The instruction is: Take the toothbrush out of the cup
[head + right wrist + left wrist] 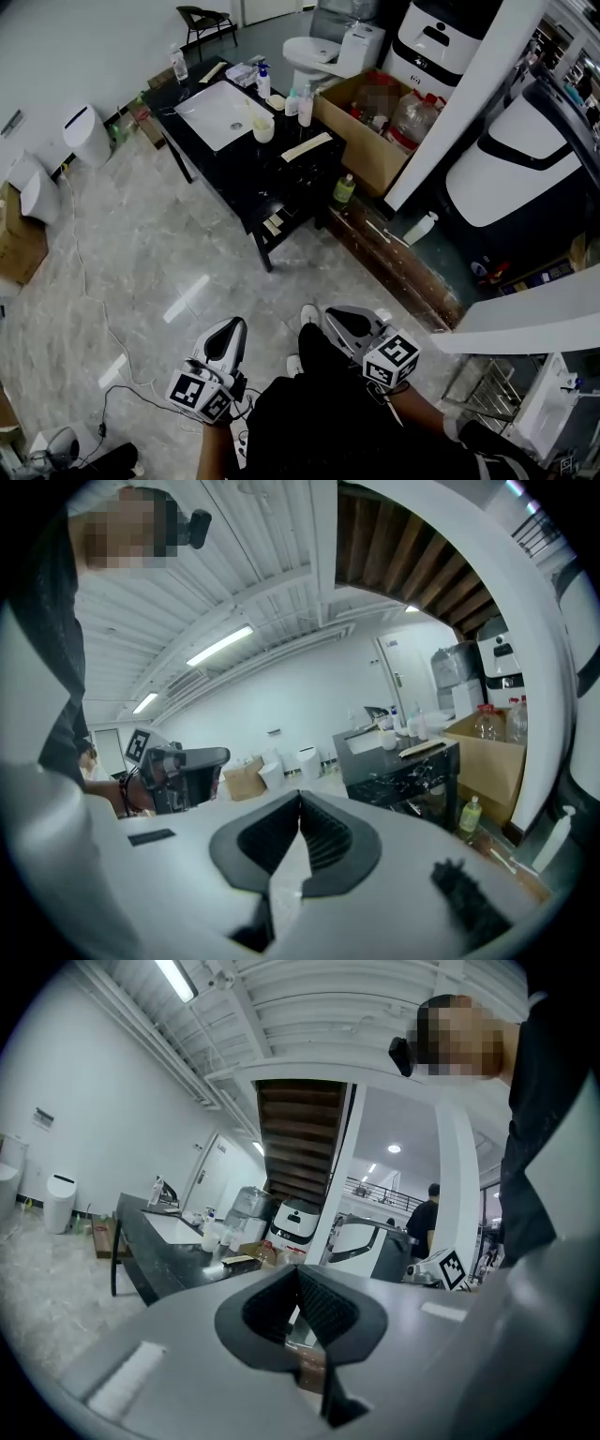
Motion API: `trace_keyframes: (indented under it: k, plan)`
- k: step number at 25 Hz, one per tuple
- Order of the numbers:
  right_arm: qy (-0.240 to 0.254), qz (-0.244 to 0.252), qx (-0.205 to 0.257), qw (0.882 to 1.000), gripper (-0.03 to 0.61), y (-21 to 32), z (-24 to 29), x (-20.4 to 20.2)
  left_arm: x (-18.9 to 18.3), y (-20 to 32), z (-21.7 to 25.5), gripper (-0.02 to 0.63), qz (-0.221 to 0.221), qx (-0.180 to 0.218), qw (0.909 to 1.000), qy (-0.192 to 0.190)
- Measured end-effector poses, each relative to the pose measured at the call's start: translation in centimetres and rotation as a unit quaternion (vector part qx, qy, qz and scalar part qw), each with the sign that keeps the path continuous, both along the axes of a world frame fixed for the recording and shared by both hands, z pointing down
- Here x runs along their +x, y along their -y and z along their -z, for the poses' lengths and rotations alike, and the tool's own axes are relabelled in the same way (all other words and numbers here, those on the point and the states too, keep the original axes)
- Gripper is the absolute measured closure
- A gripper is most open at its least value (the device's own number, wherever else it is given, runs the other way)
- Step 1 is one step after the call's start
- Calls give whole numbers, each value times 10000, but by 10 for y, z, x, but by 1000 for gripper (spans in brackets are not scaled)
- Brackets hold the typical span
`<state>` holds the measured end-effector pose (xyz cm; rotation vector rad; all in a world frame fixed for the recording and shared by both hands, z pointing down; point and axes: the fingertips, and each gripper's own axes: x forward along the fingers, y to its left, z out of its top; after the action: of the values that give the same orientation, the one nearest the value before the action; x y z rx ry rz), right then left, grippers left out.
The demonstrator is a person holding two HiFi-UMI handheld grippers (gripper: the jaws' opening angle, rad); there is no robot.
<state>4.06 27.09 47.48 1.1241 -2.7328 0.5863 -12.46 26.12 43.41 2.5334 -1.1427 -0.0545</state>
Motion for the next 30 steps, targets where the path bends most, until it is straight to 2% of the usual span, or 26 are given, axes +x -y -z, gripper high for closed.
trace_keyframes:
  k: [13, 18, 30]
  plan:
    - [141, 165, -127, 9997, 566, 103, -7, 17, 25, 103, 4, 604, 31, -62, 9999, 152]
    - [268, 240, -131, 9993, 566, 147, -9, 26, 42, 142, 0, 604, -64, 47, 9984, 565]
    - [419, 349, -138, 9984, 566, 213, -14, 64, 87, 206, 15, 604, 37, 41, 9983, 586]
